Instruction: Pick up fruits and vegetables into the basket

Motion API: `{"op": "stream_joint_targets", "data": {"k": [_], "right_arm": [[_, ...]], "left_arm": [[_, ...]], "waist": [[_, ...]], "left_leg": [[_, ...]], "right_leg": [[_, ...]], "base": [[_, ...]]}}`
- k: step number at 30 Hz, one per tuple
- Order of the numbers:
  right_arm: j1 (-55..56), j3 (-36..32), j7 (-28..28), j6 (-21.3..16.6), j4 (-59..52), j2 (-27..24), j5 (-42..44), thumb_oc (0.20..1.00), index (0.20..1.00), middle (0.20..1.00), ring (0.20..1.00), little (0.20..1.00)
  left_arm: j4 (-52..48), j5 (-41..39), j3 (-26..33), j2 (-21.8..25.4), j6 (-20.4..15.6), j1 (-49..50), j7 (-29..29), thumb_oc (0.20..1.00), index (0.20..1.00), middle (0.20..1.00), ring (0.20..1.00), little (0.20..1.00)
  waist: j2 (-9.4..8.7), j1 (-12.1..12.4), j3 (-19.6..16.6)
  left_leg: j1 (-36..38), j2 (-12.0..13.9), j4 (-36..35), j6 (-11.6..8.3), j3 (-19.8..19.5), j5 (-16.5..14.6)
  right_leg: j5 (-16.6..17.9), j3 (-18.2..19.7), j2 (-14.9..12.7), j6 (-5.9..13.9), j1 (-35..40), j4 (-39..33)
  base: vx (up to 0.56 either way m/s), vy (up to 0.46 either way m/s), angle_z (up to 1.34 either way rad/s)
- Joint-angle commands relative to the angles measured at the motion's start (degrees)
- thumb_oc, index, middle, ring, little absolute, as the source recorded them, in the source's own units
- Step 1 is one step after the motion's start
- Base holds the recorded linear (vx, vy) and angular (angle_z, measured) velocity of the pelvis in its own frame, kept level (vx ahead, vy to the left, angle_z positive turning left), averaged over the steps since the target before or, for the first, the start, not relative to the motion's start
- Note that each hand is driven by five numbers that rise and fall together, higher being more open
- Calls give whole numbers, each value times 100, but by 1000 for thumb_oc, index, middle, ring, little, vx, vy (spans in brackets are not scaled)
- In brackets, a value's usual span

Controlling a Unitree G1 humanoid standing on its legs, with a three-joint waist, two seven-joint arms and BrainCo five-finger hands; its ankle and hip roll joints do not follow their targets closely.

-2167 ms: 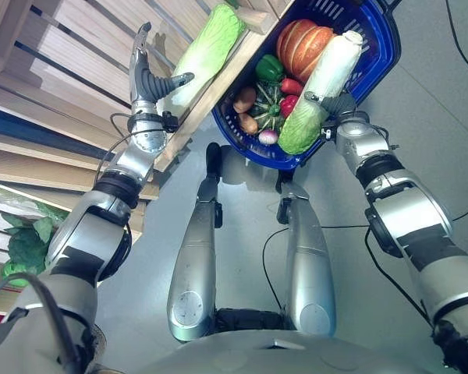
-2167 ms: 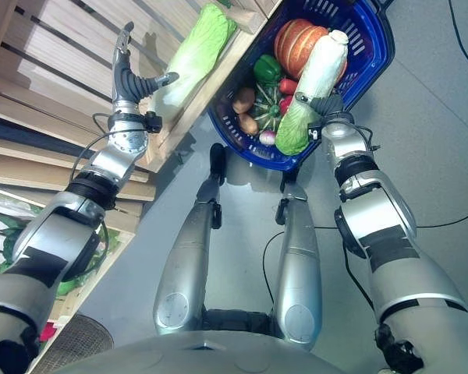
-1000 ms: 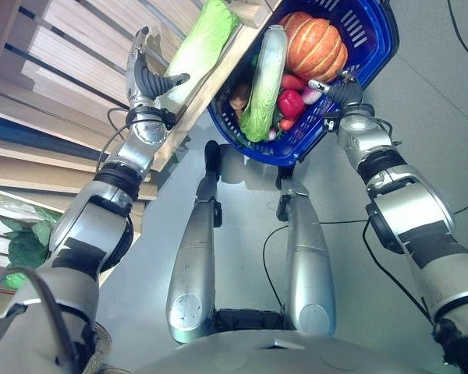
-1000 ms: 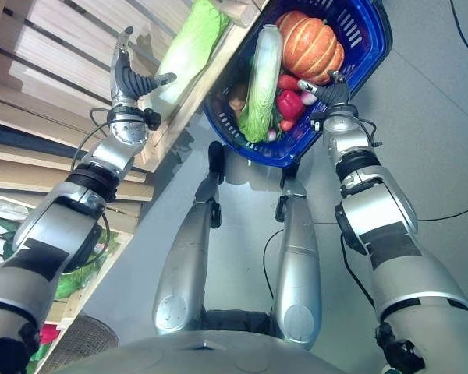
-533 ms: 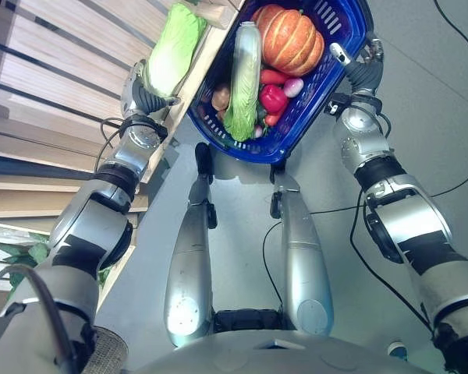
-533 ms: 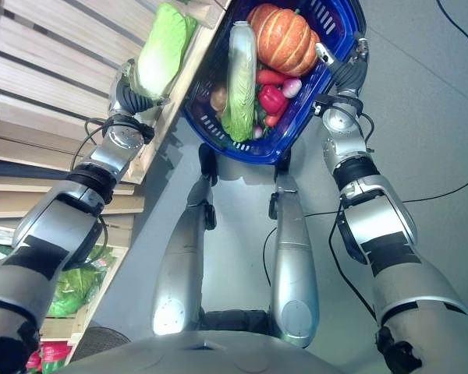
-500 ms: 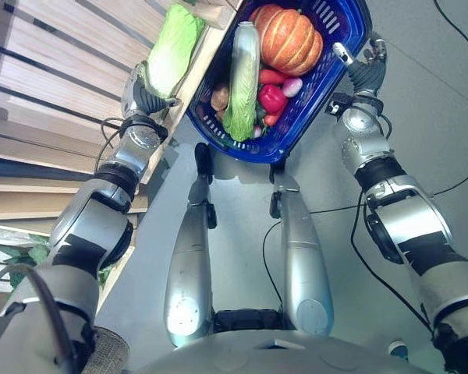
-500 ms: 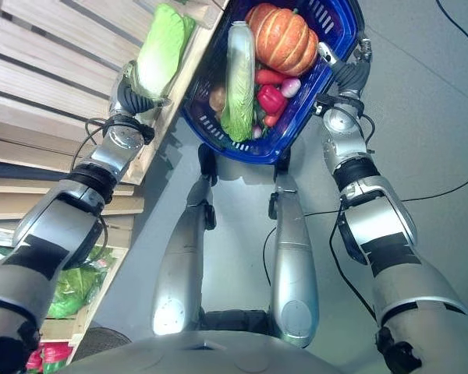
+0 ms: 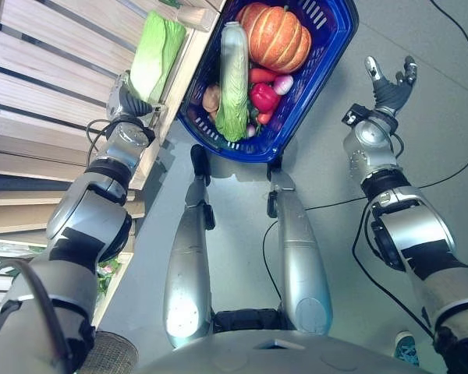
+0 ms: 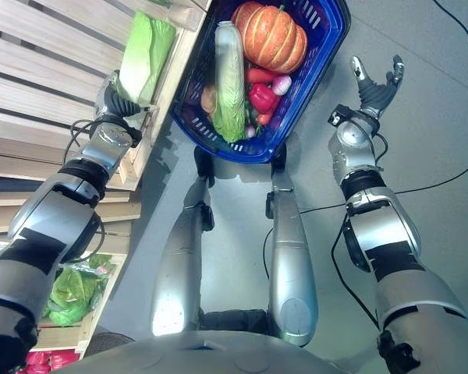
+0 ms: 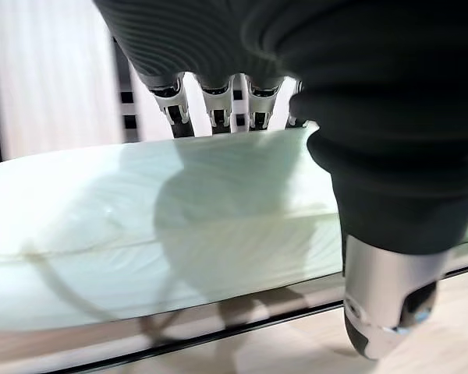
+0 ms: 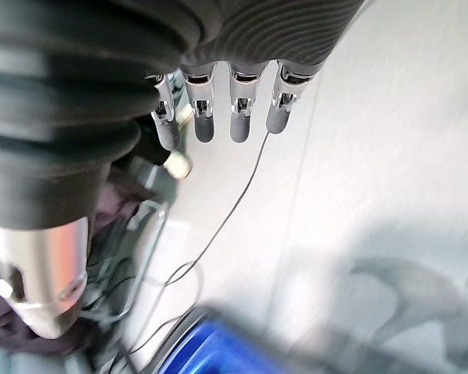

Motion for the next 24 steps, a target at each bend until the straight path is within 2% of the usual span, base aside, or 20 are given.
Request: {"op": "stream_joint_targets", "data": {"k": [1, 10, 18, 19, 20, 24], "right_arm": [[286, -138, 133, -111, 228, -274, 208, 1000, 1000, 1000, 1000, 1000], [306, -170, 405, -132, 690, -344, 305, 1000, 1000, 1000, 1000, 1000], [202, -103, 384, -212, 604, -296, 285, 1000, 1000, 1000, 1000, 1000], [182, -100, 389, -223, 590, -287, 283, 1000, 1000, 1000, 1000, 1000], [160, -96, 383, -221, 589, -284, 279, 1000, 1000, 1000, 1000, 1000], [149, -69, 361, -224, 526, -266, 287, 1000, 1000, 1000, 1000, 1000]], "left_arm": [[516, -101, 212, 44, 115, 101, 98, 1000, 1000, 1000, 1000, 1000], [798, -140, 279, 98, 378, -16, 33, 1000, 1000, 1000, 1000, 1000], [930, -52, 209, 73, 598, -60, -451, 1000, 1000, 1000, 1000, 1000], [951, -15, 176, 63, 581, -59, -554, 504, 504, 504, 504, 504], [959, -15, 161, 63, 581, -65, -616, 219, 219, 219, 219, 219], [961, -75, 122, 76, 530, -48, -781, 200, 200, 200, 200, 200]], "waist": [[3, -115, -239], [-50, -116, -239], [-69, -112, -239], [-70, -113, -239], [-72, -109, -239], [-80, -111, -239]], "left_leg": [[-325, -262, 602, 75, 25, -614], [-377, -243, 610, 80, 13, -657], [-384, -234, 587, 58, 16, -656], [-385, -228, 577, 54, 21, -656], [-388, -227, 575, 51, 21, -657], [-360, -221, 527, 44, 29, -646]], "right_leg": [[-11, -197, 242, 280, 208, -286], [-23, -195, 244, 288, 154, -301], [-19, -202, 233, 301, 165, -354], [-17, -205, 231, 304, 163, -364], [-14, -204, 230, 305, 163, -372], [4, -204, 237, 308, 187, -418]], "base": [[0, 0, 0], [3, -2, -1], [-1, -2, -1], [0, 0, 0], [0, 0, 0], [0, 0, 0]]}}
